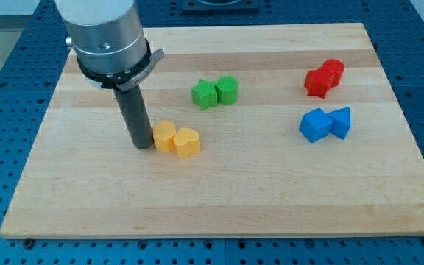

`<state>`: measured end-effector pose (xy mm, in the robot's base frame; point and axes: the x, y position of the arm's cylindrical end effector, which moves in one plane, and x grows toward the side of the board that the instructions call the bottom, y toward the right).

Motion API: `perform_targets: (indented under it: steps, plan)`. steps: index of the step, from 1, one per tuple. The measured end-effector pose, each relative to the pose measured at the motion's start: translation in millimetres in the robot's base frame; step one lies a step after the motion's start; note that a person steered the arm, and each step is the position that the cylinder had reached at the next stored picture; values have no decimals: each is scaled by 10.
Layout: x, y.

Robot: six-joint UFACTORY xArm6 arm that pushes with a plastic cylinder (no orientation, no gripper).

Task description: Slide the yellow heart closer to the green circle

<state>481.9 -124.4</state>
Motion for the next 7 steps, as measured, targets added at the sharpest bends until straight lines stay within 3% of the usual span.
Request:
perform_targets:
  steps: [4,7]
  plan:
    - [307,61]
    - [210,1081]
